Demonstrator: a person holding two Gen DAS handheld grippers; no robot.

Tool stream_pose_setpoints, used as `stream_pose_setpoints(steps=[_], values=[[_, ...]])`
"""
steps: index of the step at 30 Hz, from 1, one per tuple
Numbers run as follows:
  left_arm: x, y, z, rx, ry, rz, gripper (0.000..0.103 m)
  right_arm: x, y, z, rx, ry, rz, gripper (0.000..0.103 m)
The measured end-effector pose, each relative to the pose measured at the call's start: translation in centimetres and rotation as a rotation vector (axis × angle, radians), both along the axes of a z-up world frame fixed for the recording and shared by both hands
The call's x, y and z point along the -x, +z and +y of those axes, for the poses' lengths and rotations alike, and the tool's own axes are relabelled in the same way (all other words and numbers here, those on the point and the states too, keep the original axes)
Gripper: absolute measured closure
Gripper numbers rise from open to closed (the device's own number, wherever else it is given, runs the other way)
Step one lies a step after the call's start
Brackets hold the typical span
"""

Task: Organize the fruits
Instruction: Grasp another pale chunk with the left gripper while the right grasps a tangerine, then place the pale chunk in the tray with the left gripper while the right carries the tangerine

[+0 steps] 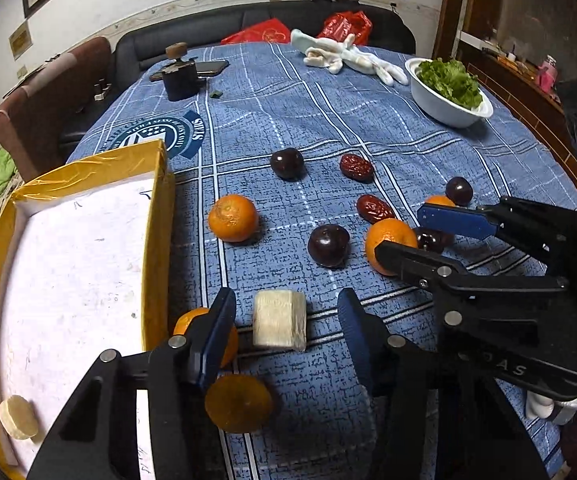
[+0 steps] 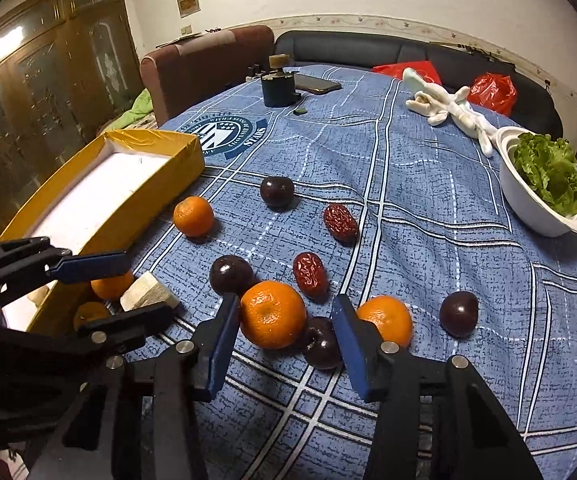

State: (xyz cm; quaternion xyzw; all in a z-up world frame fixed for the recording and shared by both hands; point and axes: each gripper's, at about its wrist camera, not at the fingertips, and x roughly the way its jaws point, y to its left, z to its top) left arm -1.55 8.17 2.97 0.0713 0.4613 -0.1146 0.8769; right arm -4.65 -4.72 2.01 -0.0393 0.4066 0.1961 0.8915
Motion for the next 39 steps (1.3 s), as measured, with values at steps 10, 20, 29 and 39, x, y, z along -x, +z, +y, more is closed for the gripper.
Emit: stream_pose_setpoints(steps=[10,20,29,39], values=[[0.6,-0.4,-0.5,-0.089,-0.083,0.023,0.069,0.5,0.2,-0.2,0.011,0.052,0.018,0.05],[0.8,-1.6,-3.5,-0.232,-0.105,-0.02,0.05,0.6,0.3,-0.3,-0.022,0.029,0.011,0.056],[2.1,1.7,0.2,-0.038,0.005,-0.064,0.075,0.6,0.8,-1.2,-0.131,0.036,0.043,0.074],[5.5,4.5,5.6,0.146,0.144,-0.116,0.075,1.4,0.5,1.1,-0.083,0.079,0.004,0.032]])
